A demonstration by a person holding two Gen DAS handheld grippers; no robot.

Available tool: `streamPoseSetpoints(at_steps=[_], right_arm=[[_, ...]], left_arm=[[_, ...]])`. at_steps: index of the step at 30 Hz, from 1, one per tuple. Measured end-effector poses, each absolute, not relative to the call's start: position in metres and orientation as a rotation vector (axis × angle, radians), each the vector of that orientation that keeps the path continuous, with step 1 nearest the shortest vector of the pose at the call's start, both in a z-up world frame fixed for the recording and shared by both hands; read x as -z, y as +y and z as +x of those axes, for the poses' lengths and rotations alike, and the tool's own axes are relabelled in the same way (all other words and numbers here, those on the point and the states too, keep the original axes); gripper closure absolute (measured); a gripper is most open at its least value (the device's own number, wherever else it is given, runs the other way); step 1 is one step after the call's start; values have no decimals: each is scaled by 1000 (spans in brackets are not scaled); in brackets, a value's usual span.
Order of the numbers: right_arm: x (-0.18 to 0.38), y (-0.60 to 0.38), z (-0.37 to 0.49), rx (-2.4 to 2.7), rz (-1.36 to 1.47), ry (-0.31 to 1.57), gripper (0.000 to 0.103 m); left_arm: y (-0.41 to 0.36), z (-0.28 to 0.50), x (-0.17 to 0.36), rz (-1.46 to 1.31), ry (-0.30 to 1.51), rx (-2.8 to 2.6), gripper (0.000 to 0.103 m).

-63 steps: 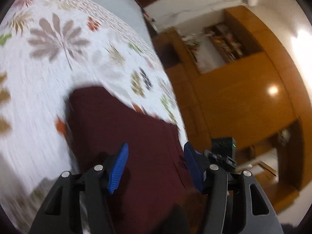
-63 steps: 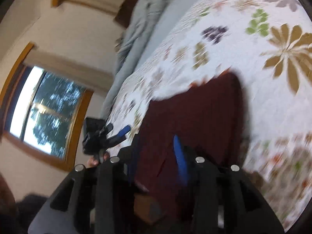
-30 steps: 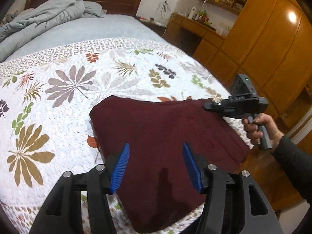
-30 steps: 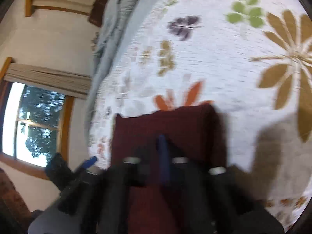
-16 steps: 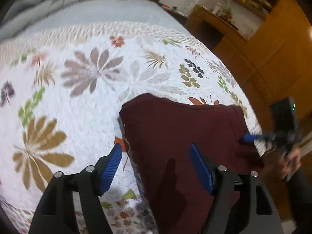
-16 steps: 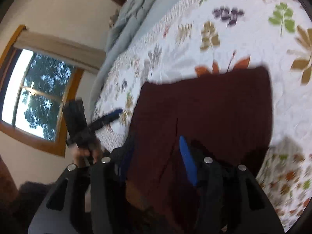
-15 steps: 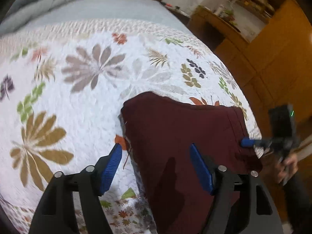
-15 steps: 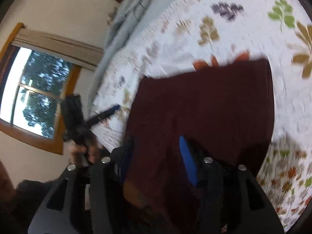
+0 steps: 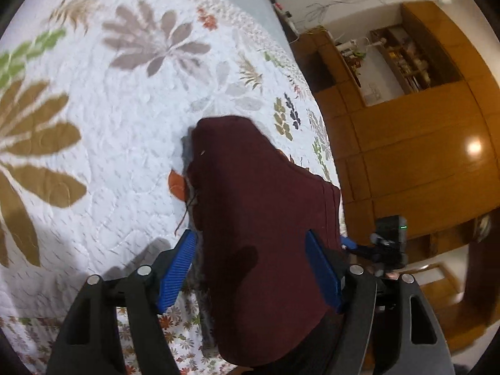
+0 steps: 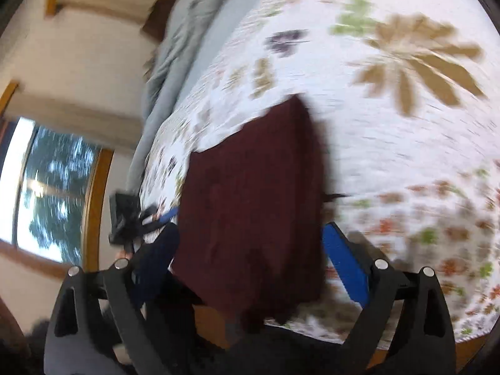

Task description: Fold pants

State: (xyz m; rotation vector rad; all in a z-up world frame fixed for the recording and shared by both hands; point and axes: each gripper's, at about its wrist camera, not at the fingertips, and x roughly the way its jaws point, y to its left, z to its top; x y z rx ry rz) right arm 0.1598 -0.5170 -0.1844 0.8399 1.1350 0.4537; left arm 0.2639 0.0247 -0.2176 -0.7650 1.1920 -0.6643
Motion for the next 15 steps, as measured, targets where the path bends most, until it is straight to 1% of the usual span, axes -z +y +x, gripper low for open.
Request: streamPoseSetpoints(at_steps=[3,6,11,15], right_arm=[[202,-531,163,-448,900,1199,10],[212,-531,166,-456,879,1253,9],[216,-520,181,-505,860,1290,2],[222,-501,202,-529,825,1353,2]], left_arm=[[29,268,228,-802,1234,664,30],[33,271,231,-817,1248,665,27],[33,275,244,-853,1316,652,22],[20,279,253,-895,1361,688,22]])
